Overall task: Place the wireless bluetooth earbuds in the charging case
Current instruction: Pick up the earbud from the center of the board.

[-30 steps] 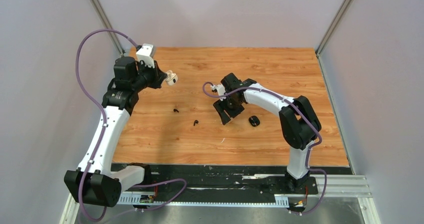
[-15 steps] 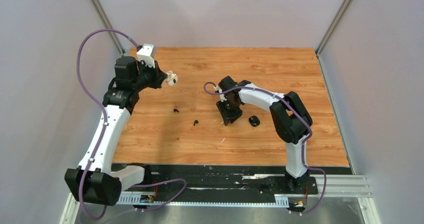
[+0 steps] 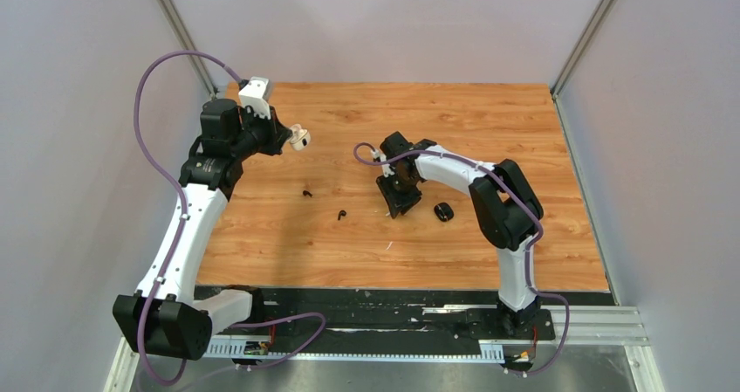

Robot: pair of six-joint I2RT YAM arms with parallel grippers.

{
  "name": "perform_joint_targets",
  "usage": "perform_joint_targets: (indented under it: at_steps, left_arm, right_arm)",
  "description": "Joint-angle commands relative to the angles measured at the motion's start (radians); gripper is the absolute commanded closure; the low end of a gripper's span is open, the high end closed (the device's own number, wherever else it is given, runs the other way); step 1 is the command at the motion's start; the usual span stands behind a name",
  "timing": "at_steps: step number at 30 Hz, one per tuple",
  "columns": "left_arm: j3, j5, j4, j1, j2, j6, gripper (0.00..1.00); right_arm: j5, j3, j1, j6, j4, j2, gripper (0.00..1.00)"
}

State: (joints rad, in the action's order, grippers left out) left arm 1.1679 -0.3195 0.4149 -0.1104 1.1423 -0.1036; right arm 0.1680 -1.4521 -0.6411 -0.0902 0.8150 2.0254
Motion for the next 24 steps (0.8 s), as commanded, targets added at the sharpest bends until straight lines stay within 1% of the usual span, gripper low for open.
perform_joint_targets:
  at_steps: [1,9,18,21,24]
  left_arm:
    - [0.016,0.004,-0.032,0.003,-0.023,-0.007,1.0]
    - [0.014,0.001,-0.032,0.004,-0.02,-0.013,1.0]
    - [0.015,0.008,-0.031,0.003,-0.021,-0.01,1.0]
    - [0.014,0.006,-0.034,0.003,-0.02,-0.013,1.0]
    - [0.015,0.002,-0.038,0.004,-0.016,-0.016,1.0]
  right_arm:
    - [-0.024,-0.016,-0.008,0.039,-0.072,0.049,0.63]
    - [-0.027,-0.038,-0.01,0.068,-0.087,0.086,0.63]
    - [-0.03,0.027,-0.014,0.069,-0.085,0.054,0.65]
    - [-0.025,0.038,-0.017,0.074,-0.086,0.044,0.73]
    - [-0.016,0.039,-0.023,0.085,-0.09,0.045,0.86]
